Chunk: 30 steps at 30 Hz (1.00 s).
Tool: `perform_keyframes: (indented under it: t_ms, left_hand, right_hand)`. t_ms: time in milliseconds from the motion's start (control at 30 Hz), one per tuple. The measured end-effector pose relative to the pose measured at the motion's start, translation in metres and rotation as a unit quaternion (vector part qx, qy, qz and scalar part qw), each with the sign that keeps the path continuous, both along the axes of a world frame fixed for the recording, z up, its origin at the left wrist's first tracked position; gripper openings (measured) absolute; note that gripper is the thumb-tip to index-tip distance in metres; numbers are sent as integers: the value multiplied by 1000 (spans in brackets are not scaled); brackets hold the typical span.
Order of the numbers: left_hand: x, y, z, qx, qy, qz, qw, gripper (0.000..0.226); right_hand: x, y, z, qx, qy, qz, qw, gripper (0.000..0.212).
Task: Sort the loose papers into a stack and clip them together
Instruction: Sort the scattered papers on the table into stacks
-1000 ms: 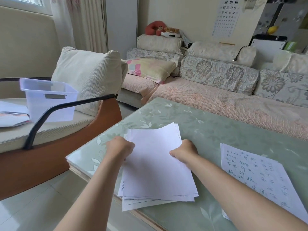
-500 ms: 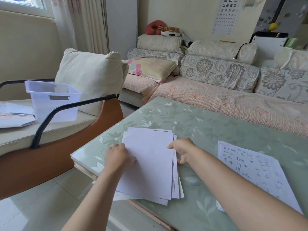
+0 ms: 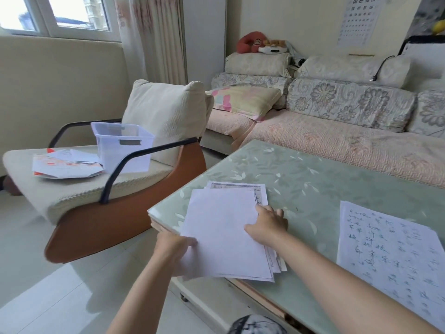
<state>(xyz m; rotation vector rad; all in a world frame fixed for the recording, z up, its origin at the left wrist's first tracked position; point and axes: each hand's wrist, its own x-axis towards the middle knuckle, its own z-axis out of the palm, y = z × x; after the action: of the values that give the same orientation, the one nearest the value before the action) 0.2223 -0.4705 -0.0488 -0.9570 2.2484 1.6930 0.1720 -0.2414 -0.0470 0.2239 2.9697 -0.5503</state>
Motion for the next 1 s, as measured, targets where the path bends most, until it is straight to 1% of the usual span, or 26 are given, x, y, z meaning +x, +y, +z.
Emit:
perform_keyframes:
  t_ms: [33,100,133,167,233,300,367,467,533,567,633,700,733,767,833,900,967,1000]
  left_hand:
    - [1,-7,-1,8,-4,-5,1000,58]
    - [5,-13,3,35,-22,-46,998,33]
    - [7,-13,5,62,-36,-74,995,26]
    - [8,-12,8,94,-47,-100,989,25]
    - [10,-6,15,131,-59,-152,978,26]
    - [5,-1,20,120,-57,-175,976,23]
    - [-4,4,25,89,-34,-162,982,23]
    - [-15,15,31,16,24,-155,987,20]
    - [-17,24,36,2,67,-153,986,28]
    - [-17,28,38,9,90,-150,985,32]
    - [-18,35,42,60,137,-148,977,37]
    - [-20,41,47,106,183,-158,965,46]
    - [-20,46,51,117,198,-168,959,48]
    - [-21,50,53,128,210,-178,953,48]
    - [-23,61,59,147,224,-196,943,46]
    - [-25,77,66,170,229,-209,936,44]
    - [-26,100,74,189,231,-232,926,42]
    - [-25,114,79,189,228,-247,923,40]
  right_hand:
    - [0,0,0,5,-3,19,1000,62]
    - [1,2,0,-4,-3,38,999,66]
    - [2,4,0,-14,2,43,999,66]
    - [3,7,0,-25,8,45,999,65]
    - [3,12,0,-65,23,42,997,62]
    - [4,18,2,-125,38,36,991,59]
    - [4,25,4,-159,51,45,985,59]
    - [5,33,5,-183,45,48,981,59]
    - [3,38,5,-214,45,32,975,63]
    - [2,41,4,-233,51,15,971,66]
    - [1,47,6,-279,66,-39,957,75]
    - [0,57,10,-353,69,-84,929,83]
    - [0,64,12,-404,66,-89,908,81]
    - [0,72,14,-453,64,-84,885,73]
    - [5,89,25,-517,56,-66,852,49]
    - [12,108,39,-533,53,-64,842,30]
    - [18,130,50,-519,65,-65,850,23]
    - [22,143,54,-506,76,-75,856,22]
